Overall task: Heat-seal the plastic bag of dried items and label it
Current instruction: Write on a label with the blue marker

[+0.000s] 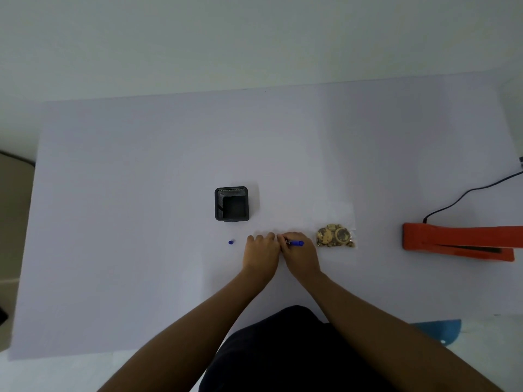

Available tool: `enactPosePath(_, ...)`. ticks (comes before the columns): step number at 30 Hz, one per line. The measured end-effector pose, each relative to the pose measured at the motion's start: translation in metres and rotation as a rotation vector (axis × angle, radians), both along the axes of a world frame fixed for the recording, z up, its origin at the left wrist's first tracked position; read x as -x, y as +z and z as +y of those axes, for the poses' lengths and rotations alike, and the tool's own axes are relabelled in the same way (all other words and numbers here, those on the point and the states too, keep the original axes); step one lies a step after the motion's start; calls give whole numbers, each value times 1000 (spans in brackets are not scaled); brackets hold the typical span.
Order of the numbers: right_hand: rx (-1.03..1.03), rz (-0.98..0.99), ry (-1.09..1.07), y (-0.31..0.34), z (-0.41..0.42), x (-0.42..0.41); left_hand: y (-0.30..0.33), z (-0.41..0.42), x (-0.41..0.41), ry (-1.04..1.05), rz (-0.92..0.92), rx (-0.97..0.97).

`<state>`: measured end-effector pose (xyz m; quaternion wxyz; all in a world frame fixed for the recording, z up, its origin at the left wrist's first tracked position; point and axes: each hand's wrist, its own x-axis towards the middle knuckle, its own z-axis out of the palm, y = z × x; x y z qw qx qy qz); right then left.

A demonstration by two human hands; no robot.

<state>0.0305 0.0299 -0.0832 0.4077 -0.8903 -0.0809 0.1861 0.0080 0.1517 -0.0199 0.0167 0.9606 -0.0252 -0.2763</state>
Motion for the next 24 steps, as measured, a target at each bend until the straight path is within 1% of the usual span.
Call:
enactPosePath(15, -23, 51, -45, 4, -3, -1, -3, -1, 1, -10, 8, 4)
enactPosePath(24, -35, 15, -71, 4, -5, -3, -2, -1, 3, -15, 15, 6)
